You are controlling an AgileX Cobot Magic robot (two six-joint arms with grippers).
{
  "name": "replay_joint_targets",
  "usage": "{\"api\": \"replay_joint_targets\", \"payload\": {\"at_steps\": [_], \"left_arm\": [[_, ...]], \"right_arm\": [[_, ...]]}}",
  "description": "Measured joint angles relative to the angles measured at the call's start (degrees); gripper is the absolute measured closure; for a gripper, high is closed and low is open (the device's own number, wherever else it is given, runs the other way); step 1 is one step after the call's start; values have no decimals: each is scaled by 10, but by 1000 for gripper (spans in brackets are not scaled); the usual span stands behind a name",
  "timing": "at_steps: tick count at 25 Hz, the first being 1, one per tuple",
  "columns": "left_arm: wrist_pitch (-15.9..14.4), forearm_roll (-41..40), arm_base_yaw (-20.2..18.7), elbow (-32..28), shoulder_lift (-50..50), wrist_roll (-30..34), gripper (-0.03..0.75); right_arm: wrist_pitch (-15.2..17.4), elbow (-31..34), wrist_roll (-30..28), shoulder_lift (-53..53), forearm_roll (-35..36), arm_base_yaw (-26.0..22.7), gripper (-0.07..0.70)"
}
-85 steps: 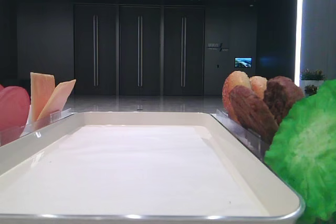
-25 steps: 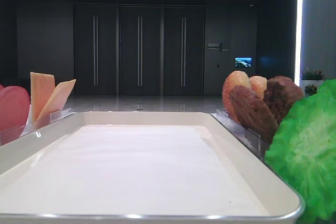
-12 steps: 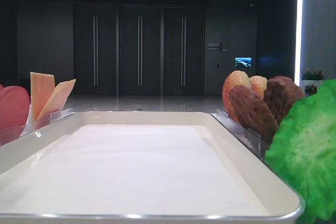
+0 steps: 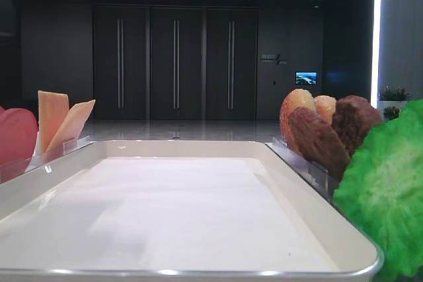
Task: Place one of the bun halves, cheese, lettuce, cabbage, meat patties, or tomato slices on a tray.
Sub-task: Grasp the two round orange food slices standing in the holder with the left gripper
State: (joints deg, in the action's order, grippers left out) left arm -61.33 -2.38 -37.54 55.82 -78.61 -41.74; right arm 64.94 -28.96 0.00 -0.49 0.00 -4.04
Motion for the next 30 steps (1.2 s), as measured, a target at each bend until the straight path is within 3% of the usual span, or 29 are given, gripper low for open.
{"api": "replay_joint_targets", "payload": {"at_steps": [4, 11, 18, 30], "left_arm": [[-19, -2, -4, 0, -23, -5, 178], [-23, -2, -4, -13, -23, -7, 187], [9, -7, -4, -51, -27, -7, 199], [13, -48, -4, -51, -28, -7, 210]], "right_arm": [[0, 0, 0, 0, 0, 0, 216], [0, 0, 0, 0, 0, 0, 216], [0, 0, 0, 0, 0, 0, 216], [0, 0, 0, 0, 0, 0, 216]]}}
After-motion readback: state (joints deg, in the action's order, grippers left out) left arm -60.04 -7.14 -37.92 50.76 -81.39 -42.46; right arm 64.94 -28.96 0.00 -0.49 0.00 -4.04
